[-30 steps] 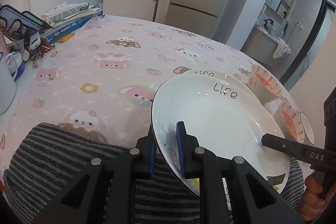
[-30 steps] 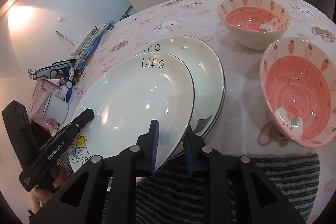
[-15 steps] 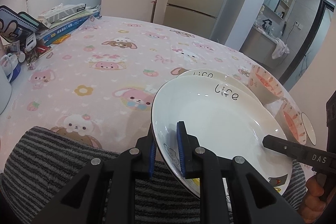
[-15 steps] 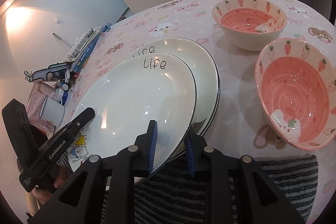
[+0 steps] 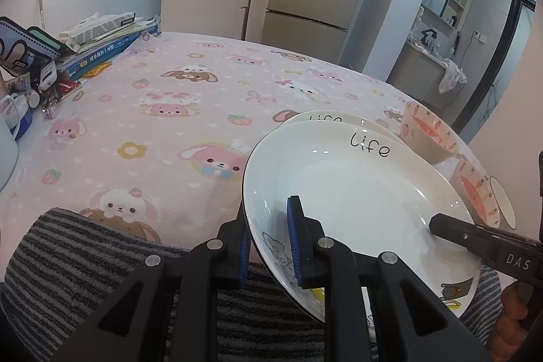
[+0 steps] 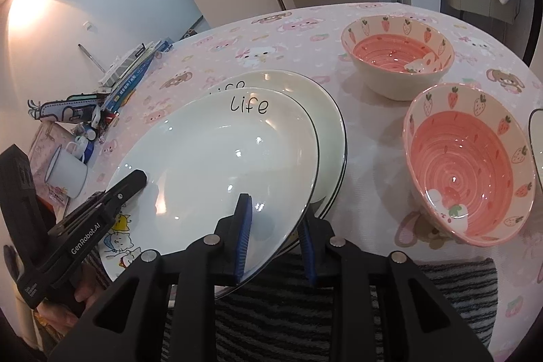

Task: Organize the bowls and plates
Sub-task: 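Lower the held plate with both tools onto the stacked plates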

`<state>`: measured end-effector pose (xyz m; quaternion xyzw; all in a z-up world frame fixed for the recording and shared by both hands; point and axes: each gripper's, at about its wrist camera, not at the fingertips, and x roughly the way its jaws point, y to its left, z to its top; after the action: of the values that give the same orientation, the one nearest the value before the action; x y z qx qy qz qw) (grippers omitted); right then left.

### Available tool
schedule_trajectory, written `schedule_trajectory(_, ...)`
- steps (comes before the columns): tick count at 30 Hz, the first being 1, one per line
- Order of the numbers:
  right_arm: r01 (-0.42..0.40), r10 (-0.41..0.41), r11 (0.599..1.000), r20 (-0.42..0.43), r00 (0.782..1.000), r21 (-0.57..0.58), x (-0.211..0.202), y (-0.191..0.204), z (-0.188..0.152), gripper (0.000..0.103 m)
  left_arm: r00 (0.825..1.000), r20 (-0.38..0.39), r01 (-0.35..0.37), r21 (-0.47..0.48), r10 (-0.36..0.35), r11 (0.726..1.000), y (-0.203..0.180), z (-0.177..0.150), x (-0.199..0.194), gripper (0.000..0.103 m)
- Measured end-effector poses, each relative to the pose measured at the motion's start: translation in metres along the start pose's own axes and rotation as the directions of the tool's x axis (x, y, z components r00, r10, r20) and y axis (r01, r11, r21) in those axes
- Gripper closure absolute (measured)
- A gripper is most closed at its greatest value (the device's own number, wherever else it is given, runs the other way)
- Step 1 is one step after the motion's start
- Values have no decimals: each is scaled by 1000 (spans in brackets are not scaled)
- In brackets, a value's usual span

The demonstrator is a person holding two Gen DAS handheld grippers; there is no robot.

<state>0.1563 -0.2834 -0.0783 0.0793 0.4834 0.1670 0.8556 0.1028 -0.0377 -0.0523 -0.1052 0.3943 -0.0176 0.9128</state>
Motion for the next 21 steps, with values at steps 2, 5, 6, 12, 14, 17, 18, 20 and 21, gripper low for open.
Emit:
schedule_trajectory(2, 12, -12, 1000, 12, 1000, 3, -2, 1, -1, 77, 1000, 2, -6, 14, 6, 1000, -2, -1, 0, 82)
schedule_trajectory(5, 32, -32, 999, 25, 999, -3, -7, 2, -5, 77, 1000, 1, -7, 34, 7, 999, -7, -2, -1, 81)
schedule_trajectory(6, 39, -38, 999, 25, 999, -6, -8, 2, -6, 76, 1000, -1, -6, 42, 6, 999, -8, -3, -1, 81)
schedule_trajectory(12, 63, -63, 998, 26, 998, -20, -10, 2, -13, 75, 999, 6, -37, 81, 36, 996, -16, -3, -1, 80)
schedule_trajectory(14, 63, -63, 998, 24, 998, -19, -10, 1, -13, 74, 999, 6, -36, 81, 35, 996, -17, -3, -1, 80)
schedule_trajectory(17, 68, -68, 997, 26, 997, -25, -10, 2, -13, 74, 999, 6, -39, 83, 39, 996, -17, -3, -1, 79)
schedule_trajectory(18, 68, -67, 997, 26, 997, -26, -9, 1, -13, 74, 999, 5, -38, 83, 37, 996, -17, -3, -1, 78)
schedule_trajectory(20, 65, -65, 998, 25, 998, -26, -9, 2, -13, 74, 1000, -3, -22, 94, 22, 995, -19, -4, 0, 64)
schedule_trajectory(21, 62, -62, 998, 25, 998, -29, -9, 3, -13, 73, 1000, -6, -13, 105, 14, 994, -21, -5, 0, 57)
